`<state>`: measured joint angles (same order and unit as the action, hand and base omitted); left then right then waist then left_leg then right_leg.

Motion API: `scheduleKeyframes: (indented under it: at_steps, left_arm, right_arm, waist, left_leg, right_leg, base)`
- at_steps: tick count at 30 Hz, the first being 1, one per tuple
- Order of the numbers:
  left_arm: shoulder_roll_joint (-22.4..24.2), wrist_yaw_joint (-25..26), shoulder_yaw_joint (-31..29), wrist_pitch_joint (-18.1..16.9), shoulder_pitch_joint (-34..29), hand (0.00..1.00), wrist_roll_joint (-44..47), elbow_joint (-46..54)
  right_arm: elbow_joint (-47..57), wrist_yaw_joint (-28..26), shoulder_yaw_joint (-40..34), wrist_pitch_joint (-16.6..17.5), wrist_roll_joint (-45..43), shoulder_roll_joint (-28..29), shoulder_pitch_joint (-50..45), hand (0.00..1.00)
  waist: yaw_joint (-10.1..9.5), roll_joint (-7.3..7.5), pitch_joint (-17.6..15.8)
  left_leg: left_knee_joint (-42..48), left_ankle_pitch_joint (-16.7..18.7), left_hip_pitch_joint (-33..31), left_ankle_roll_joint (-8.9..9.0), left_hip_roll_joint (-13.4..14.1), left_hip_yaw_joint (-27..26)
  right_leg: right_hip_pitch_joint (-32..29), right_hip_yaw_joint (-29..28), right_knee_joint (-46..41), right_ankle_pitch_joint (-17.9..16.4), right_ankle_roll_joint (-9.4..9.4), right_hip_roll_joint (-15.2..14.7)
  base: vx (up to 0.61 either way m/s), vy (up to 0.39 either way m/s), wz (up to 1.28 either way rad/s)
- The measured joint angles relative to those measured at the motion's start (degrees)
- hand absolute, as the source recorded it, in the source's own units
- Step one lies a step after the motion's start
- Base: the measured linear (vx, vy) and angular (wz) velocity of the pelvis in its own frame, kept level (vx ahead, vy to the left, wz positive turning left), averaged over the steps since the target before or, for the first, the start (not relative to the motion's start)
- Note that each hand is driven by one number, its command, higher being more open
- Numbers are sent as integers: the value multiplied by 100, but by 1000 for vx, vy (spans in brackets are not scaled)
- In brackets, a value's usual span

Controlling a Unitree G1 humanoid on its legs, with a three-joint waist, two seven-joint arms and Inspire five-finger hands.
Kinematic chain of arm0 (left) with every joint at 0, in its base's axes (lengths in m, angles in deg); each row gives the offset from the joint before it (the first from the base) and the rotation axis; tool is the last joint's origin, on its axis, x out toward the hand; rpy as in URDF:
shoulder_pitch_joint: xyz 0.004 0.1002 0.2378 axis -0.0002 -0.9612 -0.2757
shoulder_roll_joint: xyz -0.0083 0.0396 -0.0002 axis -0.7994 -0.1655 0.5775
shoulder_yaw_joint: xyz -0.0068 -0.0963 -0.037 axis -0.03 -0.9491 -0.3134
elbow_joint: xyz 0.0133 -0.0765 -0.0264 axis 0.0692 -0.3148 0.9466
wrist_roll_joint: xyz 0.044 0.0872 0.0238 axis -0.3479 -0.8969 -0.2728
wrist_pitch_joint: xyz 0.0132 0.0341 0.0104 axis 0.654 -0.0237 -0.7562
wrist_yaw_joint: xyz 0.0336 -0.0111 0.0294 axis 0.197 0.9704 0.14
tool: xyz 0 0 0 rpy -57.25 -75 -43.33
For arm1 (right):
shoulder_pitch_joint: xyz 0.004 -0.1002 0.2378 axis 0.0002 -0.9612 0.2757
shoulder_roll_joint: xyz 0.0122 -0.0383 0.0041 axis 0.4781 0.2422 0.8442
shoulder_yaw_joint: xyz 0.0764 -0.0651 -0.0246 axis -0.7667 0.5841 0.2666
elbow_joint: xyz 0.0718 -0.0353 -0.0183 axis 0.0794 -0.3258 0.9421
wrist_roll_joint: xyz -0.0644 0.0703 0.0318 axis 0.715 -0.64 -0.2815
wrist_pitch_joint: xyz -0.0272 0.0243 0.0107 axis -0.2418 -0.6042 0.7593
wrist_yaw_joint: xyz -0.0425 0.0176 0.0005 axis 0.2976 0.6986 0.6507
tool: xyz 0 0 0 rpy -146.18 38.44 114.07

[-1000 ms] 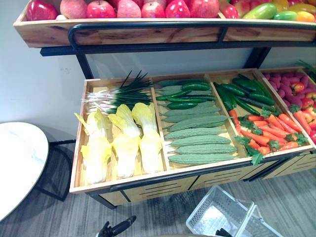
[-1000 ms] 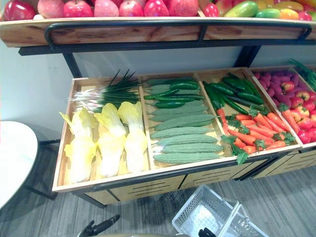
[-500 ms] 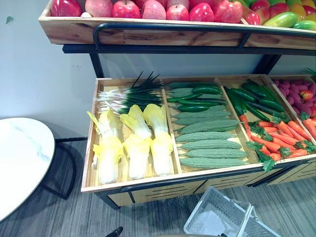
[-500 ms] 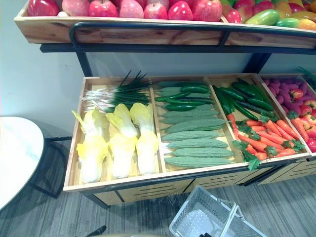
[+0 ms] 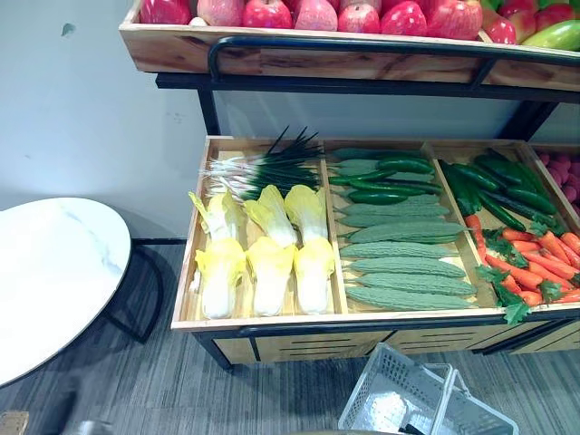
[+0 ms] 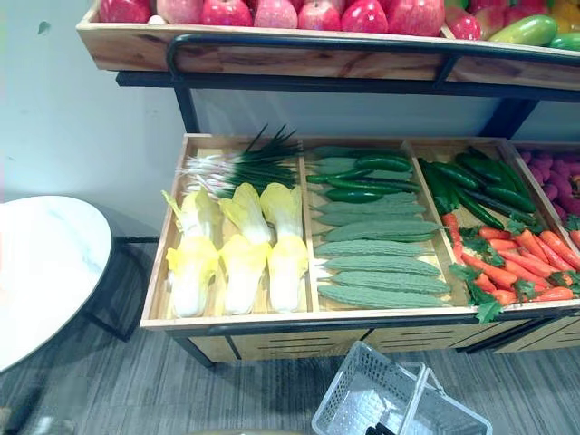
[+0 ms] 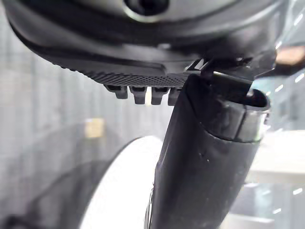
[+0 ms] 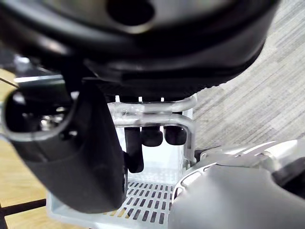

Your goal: Pick vegetable in the basket

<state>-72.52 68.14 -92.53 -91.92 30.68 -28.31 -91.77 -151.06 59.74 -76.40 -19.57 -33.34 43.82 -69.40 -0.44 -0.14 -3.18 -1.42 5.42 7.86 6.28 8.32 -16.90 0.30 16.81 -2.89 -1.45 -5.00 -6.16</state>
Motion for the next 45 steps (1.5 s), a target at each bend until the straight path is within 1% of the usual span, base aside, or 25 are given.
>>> scheduleKeyframes:
  at_steps: [2, 3, 5, 7, 9, 10, 11, 13, 14, 15, 17, 20, 21, 23, 24, 25, 27, 31, 32, 35, 38, 39, 40, 43, 45]
  left_arm:
    - [1, 394, -32, -3, 40, 100, -182, 984]
    - [1, 462, -24, 1, 40, 100, -292, 1245]
    - [4, 682, 96, 71, 39, 100, -962, 2381]
    - [-2, 742, 297, 76, 39, 100, -1349, 3092]
    - [-164, 770, 739, 19, 54, 100, -1825, 3929]
    - [-219, 762, 820, -7, 62, 100, -1883, 4027]
    - [-448, 718, 1040, -100, 132, 100, -2037, 4271]
    - [-706, 618, 1196, -257, 187, 100, -2069, 4388]
    - [-770, 575, 1221, -308, 225, 100, -2069, 4389]
    - [-912, 476, 1335, -436, 339, 100, -2062, 4337]
    - [-978, 325, 1455, -514, 381, 100, -1947, 4265]
    - [-1150, -229, 1976, -561, 557, 100, -1580, 3775]
    - [-1186, -332, 2080, -560, 570, 100, -1526, 3666]
    - [-1233, -801, 2555, -529, 572, 100, -1332, 3354]
    - [-1233, -884, 2661, -527, 573, 100, -1303, 3302]
    - [-1233, -1102, 2932, -515, 592, 100, -1277, 3104]
    - [-1233, -1216, 3128, -492, 593, 100, -1278, 2955]
    - [-1197, -1425, 3588, -415, 655, 100, -1174, 2690]
    - [-1117, -1468, 3703, -383, 678, 100, -1172, 2587]
    - [-983, -1514, 3834, -371, 675, 100, -1171, 2325]
    - [-985, -1752, 3855, -256, 562, 100, -1149, 1606]
    - [-934, -1955, 3848, -123, 201, 100, -868, 1255]
    - [-871, -2031, 3837, -41, 44, 100, -694, 1069]
    - [-718, -2041, 3806, 55, -139, 100, -493, 710]
    - [-653, -2038, 3791, 68, -202, 100, -491, 535]
  right_arm:
    - [95, 4, 1, -1, -1, 60, -111, 0]
    - [118, 5, 2, 0, -2, 67, -145, 0]
    - [282, 11, 1, -1, 0, 114, -241, 0]
    - [351, 19, 22, -2, 0, 121, -296, 0]
    - [531, 43, 162, -1, -1, 109, -412, 0]
    - [558, 41, 170, -2, 0, 106, -425, 0]
    - [645, 41, 171, -2, 2, 102, -457, 0]
    - [721, 40, 170, -3, 33, 73, -472, 0]
    - [738, 38, 168, -2, 33, 67, -478, 0]
    - [733, 37, 186, -8, 38, 14, -479, 0]
    - [730, 33, 184, -26, 103, -10, -478, 0]
    - [718, -37, 170, -112, 245, -52, -462, 0]
    - [715, -52, 169, -119, 266, -57, -453, 0]
    - [709, -136, 168, -126, 327, -77, -438, 0]
    - [704, -140, 167, -126, 330, -77, -420, 0]
    - [701, -160, 167, -125, 436, -79, -406, 0]
    - [687, -174, 165, -125, 436, -77, -401, 0]
    - [605, -200, 151, -121, 440, -76, -403, 0]
    - [586, -200, 142, -122, 440, -77, -402, 0]
    - [583, -209, 147, -121, 439, -77, -397, 0]
    - [582, -217, 165, -121, 500, -88, -374, 0]
    - [549, -215, 177, -122, 537, -74, -333, 0]
    - [496, -213, 209, -123, 536, -62, -288, 0]
    - [497, -210, 272, -126, 536, -34, -282, 0]
    - [507, -202, 350, -125, 536, -45, -284, 0]
  waist:
    - [-111, -8, 11]
    - [-145, -7, 16]
    - [-175, -17, 44]
    - [-193, -24, 82]
    - [-189, -75, 174]
    - [-186, -86, 192]
    - [-156, -127, 231]
    - [-102, -165, 277]
    - [-95, -189, 292]
    - [-99, -208, 362]
    - [-99, -226, 383]
    - [-95, -255, 412]
    - [-89, -261, 414]
    - [-41, -275, 428]
    - [-39, -277, 431]
    - [16, -279, 430]
    - [86, -279, 430]
    - [119, -265, 433]
    - [149, -262, 431]
    - [182, -252, 423]
    - [190, -246, 409]
    - [205, -189, 367]
    - [202, -123, 326]
    - [169, -63, 293]
    - [169, -50, 301]
  left_leg:
    - [45, 32, -7, 43, 34, -20]
    - [72, 46, -19, 43, 45, -21]
    - [67, 75, -20, 46, 77, -13]
    - [67, 75, -21, 46, 78, -12]
    - [66, 75, -22, 46, 82, -15]
    - [66, 75, -22, 46, 83, -18]
    - [70, 75, -18, 47, 89, -35]
    - [72, 75, 1, 47, 101, -101]
    - [72, 75, 4, 47, 104, -130]
    - [93, 75, 16, 48, 114, -255]
    - [108, 74, 44, 49, 113, -321]
    - [164, 73, 115, 51, 165, -476]
    - [171, 71, 115, 55, 174, -483]
    - [175, 70, 119, 57, 193, -575]
    - [175, 69, 120, 58, 195, -613]
    - [185, 69, 132, 58, 195, -644]
    - [190, 69, 160, 58, 195, -675]
    - [210, 69, 192, 57, 191, -768]
    - [214, 69, 196, 57, 192, -768]
    - [234, 70, 202, 56, 198, -770]
    - [188, 70, 249, 55, 202, -782]
    - [155, 71, 290, 55, 204, -795]
    - [152, 71, 290, 55, 203, -794]
    - [127, 71, 289, 55, 203, -795]
    - [119, 71, 291, 56, 202, -794]
  right_leg:
    - [3, -2, -14, -1, 1, 15]
    - [6, -1, -17, -3, 4, 19]
    - [38, 30, -7, -4, 6, 20]
    - [41, 31, -8, -4, 6, 18]
    - [41, 25, -7, -4, 6, 10]
    - [40, 24, -7, -4, 6, 10]
    - [36, 12, -7, -4, 6, 15]
    - [22, -37, -6, -4, 6, 32]
    - [9, -64, -6, -4, 6, 39]
    - [-36, -174, -6, 3, 15, 102]
    - [-37, -240, -6, 7, 22, 128]
    - [-35, -412, -6, 15, 58, 203]
    - [-42, -429, -7, 19, 69, 213]
    - [-104, -514, -27, 29, 100, 253]
    - [-142, -567, -49, 29, 103, 263]
    - [-170, -640, -67, 39, 117, 276]
    - [-172, -685, -89, 38, 118, 279]
    - [-227, -795, -149, 35, 123, 290]
    - [-230, -799, -165, 33, 127, 291]
    - [-230, -808, -191, 32, 130, 291]
    - [-228, -804, -222, 38, 139, 289]
    - [-219, -806, -232, 48, 152, 283]
    - [-219, -797, -233, 59, 161, 278]
    - [-218, -774, -231, 73, 162, 271]
    - [-218, -770, -227, 80, 159, 266]
  base:
    - [-7, -15, 0]
    - [0, 0, 0]
    - [-14, -25, 8]
    - [-7, -11, 3]
    - [0, 0, 0]
    - [7, -18, -3]
    - [6, -15, -5]
    - [10, -21, -11]
    - [19, -42, -29]
    - [16, -33, -27]
    - [18, -27, -25]
    - [6, -44, -24]
    - [-8, -52, -19]
    - [-14, -41, -21]
    - [-17, -28, -30]
    - [-13, -20, -24]
    - [-11, -19, -15]
    - [-19, -17, -15]
    - [0, 0, 0]
    - [-23, -16, 0]
    - [-53, -19, -2]
    - [-75, -13, -1]
    - [-77, -12, 0]
    - [-50, -11, 5]
    - [-15, -5, 1]
